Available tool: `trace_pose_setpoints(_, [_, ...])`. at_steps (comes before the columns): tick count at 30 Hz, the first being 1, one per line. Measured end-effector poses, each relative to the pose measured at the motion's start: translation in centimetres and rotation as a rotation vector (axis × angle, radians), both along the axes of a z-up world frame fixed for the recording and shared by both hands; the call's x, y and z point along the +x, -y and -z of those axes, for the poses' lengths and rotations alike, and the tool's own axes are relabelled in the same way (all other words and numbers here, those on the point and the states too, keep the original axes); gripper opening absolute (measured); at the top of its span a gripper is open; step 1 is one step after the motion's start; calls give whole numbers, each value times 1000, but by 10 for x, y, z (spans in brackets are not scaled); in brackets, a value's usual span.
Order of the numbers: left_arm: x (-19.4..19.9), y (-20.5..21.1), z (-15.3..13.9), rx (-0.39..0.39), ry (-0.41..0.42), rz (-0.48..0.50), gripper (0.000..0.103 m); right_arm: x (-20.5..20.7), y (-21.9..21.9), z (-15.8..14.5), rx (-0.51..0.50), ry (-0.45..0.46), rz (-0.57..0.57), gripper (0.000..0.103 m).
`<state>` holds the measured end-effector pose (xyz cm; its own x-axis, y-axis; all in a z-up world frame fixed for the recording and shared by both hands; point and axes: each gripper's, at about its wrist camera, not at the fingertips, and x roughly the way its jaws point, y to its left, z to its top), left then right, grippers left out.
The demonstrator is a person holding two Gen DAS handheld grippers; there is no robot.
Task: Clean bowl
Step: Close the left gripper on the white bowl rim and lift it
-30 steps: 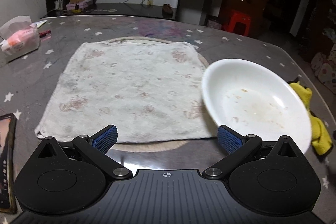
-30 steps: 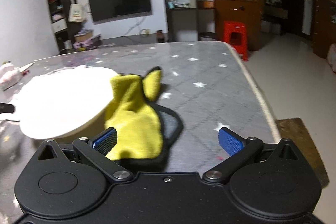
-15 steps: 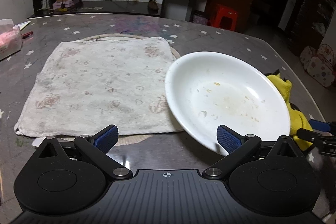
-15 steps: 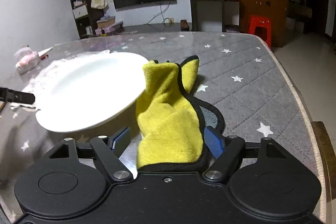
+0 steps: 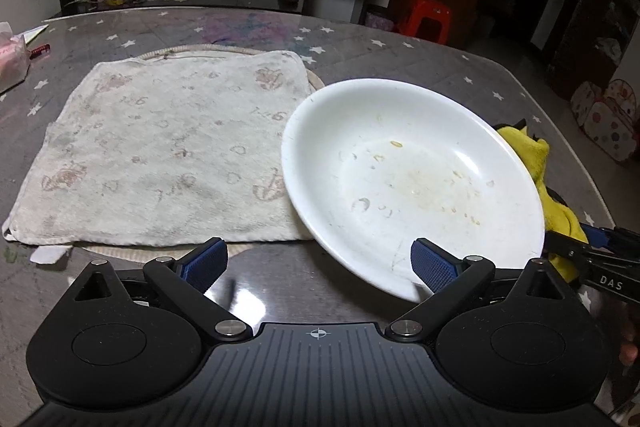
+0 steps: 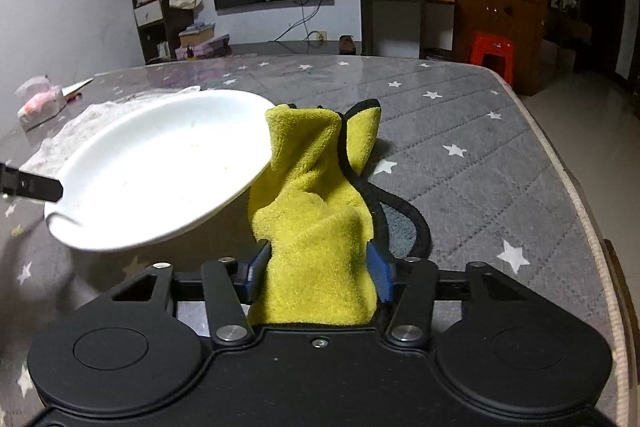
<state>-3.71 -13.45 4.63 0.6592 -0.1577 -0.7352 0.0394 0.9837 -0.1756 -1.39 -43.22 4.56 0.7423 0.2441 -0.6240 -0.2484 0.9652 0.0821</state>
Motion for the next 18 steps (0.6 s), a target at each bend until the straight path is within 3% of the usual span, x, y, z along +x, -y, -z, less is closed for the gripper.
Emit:
trace_pose_setpoints(3, [2,4,2,-8,-12,-3,96,-2,-1,0,-1,9,-3,42])
trace_pose_setpoints(18, [6,18,11,-89,-73,-4,65,-15,-8,2,12,34,-8,30])
